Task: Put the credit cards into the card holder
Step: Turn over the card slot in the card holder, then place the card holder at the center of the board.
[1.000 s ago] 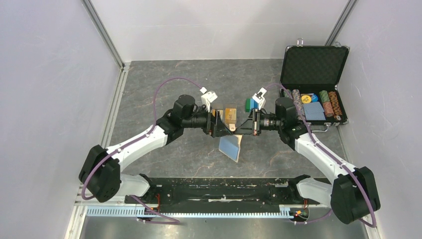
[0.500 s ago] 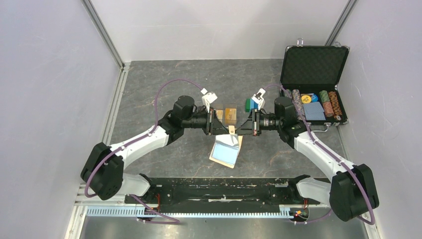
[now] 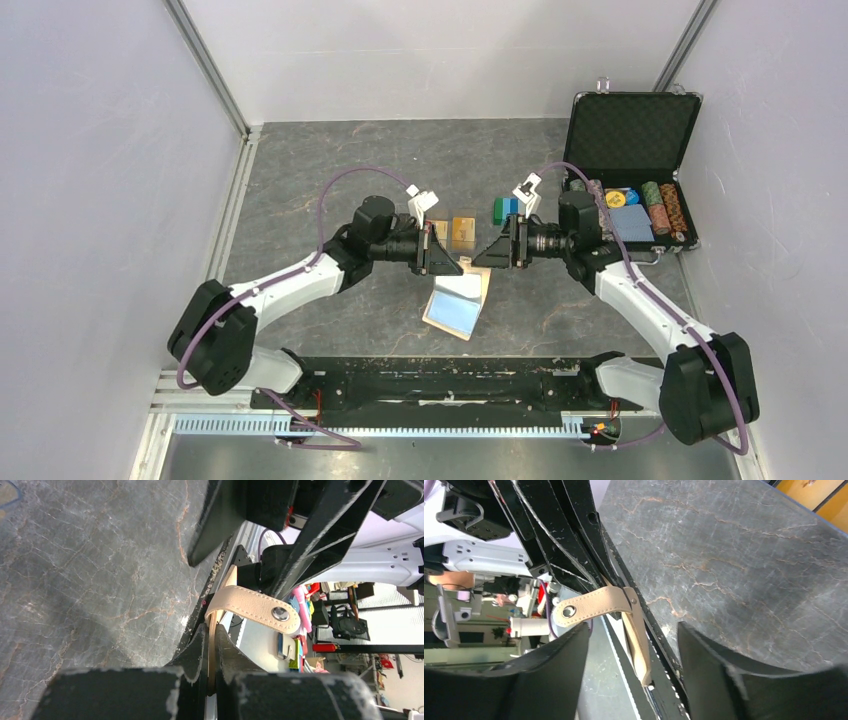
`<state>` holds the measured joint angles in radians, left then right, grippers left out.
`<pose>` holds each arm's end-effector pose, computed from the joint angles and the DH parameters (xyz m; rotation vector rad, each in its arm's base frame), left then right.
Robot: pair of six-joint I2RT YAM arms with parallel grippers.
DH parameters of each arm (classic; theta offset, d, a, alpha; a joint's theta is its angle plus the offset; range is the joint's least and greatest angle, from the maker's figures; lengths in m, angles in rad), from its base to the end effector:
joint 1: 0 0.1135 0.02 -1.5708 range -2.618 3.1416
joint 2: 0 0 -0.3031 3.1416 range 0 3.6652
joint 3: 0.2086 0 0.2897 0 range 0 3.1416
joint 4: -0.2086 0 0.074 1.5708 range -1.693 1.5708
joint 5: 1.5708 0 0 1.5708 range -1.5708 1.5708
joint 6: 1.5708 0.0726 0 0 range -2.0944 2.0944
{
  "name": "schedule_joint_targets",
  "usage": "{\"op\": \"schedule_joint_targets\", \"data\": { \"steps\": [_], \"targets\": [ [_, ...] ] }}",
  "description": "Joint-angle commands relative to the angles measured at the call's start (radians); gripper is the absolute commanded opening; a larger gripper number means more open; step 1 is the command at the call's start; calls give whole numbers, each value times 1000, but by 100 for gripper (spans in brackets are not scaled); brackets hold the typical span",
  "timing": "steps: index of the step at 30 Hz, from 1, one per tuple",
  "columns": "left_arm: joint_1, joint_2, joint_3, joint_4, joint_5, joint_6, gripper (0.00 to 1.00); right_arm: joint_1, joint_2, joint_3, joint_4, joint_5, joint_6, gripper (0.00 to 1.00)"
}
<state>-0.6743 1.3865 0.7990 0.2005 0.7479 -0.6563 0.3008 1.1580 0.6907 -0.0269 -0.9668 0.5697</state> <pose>0.2437 -0.2580 0.2563 0.5825 2.1298 -1.5451 0.2496 0.1400 0.2624 -0.3667 2.1455 1.5115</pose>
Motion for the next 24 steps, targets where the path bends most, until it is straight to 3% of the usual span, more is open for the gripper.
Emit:
{"op": "schedule_joint_targets", "data": {
  "steps": [1, 6, 15, 17, 21, 22, 24],
  "targets": [
    [1, 10, 23, 10, 83, -38, 2, -11, -15, 81, -104, -52, -174, 72],
    [1, 30, 57, 11, 131, -56, 2, -10, 0, 95, -185, -105, -279, 77],
    [1, 67, 122, 31, 156, -118, 2, 81, 33, 82, -183, -120, -326, 72],
    [1, 73, 131, 27, 154, -122, 3, 109, 46, 90, -181, -105, -329, 61],
    [3, 73, 139, -16, 99, -122, 16, 124, 71, 99, -173, -91, -325, 10],
    [5, 69, 140, -35, 80, -118, 26, 124, 74, 102, -175, -82, -323, 0],
    [20, 51, 129, -78, 23, -111, 49, 119, 72, 105, -171, -46, -310, 0]
  ]
}}
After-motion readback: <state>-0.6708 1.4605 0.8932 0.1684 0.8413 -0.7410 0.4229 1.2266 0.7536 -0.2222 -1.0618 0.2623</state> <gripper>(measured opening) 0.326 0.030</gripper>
